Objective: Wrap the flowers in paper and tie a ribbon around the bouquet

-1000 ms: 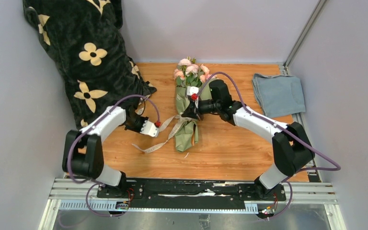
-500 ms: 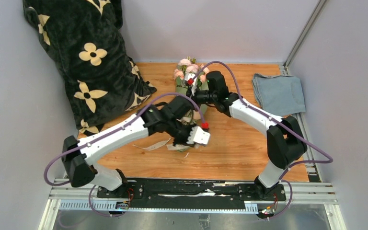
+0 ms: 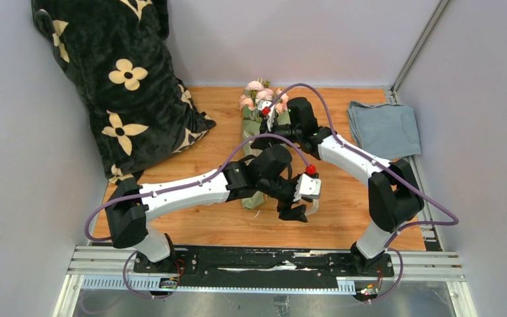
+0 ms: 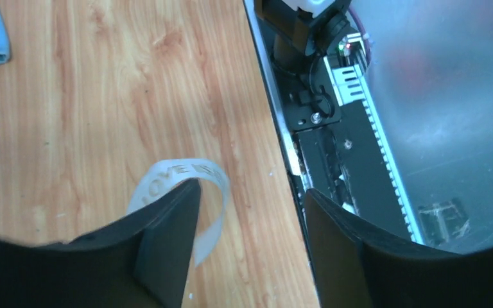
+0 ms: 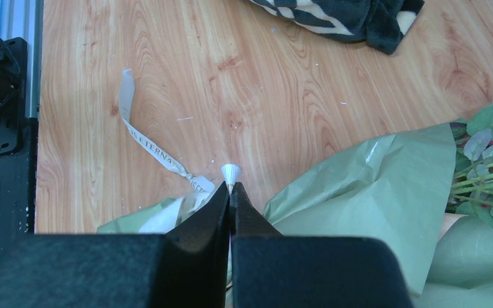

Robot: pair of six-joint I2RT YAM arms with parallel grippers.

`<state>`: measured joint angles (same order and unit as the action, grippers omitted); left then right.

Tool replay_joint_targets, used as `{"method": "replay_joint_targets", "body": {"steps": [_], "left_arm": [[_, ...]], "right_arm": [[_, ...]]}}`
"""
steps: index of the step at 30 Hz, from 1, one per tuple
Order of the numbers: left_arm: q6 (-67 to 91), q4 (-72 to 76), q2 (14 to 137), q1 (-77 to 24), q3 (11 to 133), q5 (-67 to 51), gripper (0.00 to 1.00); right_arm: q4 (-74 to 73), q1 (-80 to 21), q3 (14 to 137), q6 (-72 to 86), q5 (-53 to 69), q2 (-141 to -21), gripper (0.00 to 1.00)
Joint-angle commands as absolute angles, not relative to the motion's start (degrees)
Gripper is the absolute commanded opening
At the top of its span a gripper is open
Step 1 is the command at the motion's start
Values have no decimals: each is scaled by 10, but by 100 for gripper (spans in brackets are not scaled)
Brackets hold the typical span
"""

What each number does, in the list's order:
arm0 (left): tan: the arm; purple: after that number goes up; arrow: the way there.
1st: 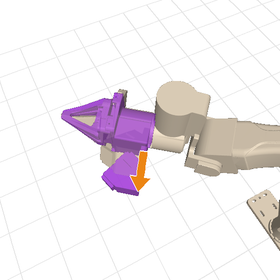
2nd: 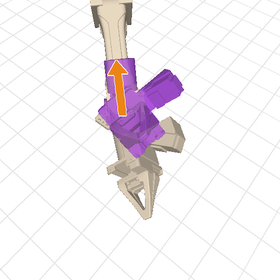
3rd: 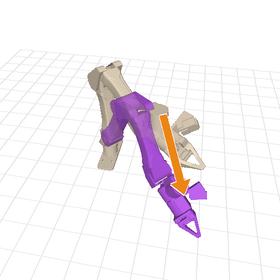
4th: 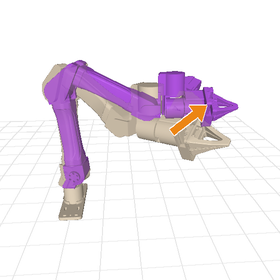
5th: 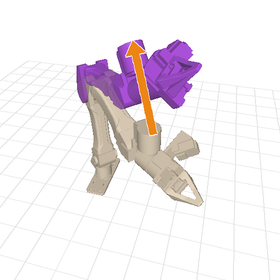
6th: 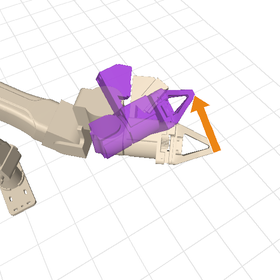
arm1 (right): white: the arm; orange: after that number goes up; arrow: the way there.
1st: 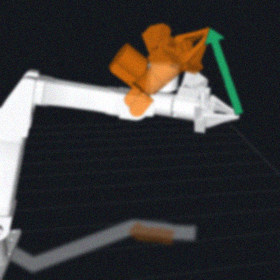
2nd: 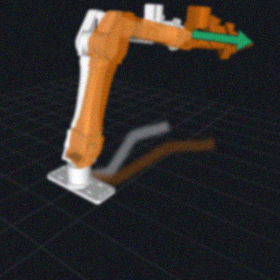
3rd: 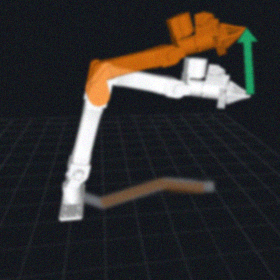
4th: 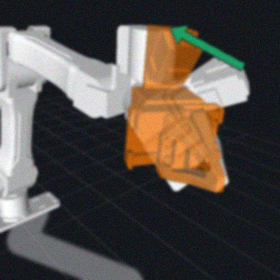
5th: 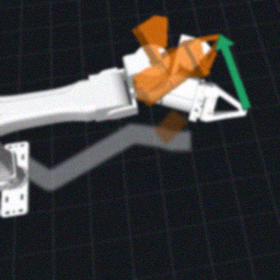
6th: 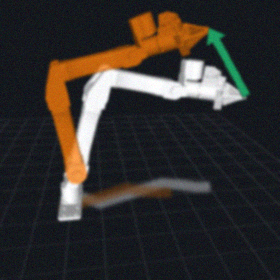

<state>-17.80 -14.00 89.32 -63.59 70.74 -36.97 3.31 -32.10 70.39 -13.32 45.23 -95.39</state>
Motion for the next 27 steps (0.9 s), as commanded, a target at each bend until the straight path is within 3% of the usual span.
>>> {"method": "replay_joint_targets", "body": {"steps": [1, 4, 10, 16, 21, 24, 27], "left_arm": [[-242, -127, 849, -638, 683, -311, 74], [-281, -171, 783, -604, 664, -279, 77], [-246, -271, 673, -423, 632, -328, 74], [-56, -106, 590, -218, 471, -371, 64], [-54, -25, 563, -156, 385, -326, 56], [-80, -18, 574, -141, 363, -323, 55], [-128, -21, 586, -139, 351, -330, 55]], "right_arm": [[16, -312, 699, -141, 478, -938, 0], [16, -315, 700, -139, 488, -943, 0], [4, -341, 719, -141, 486, -972, 0], [-50, -410, 774, -175, 398, -1025, 0], [-80, -450, 822, -190, 349, -1088, 2], [-104, -453, 859, -179, 328, -1122, 16], [-148, -453, 899, -185, 310, -1147, 53]]}}
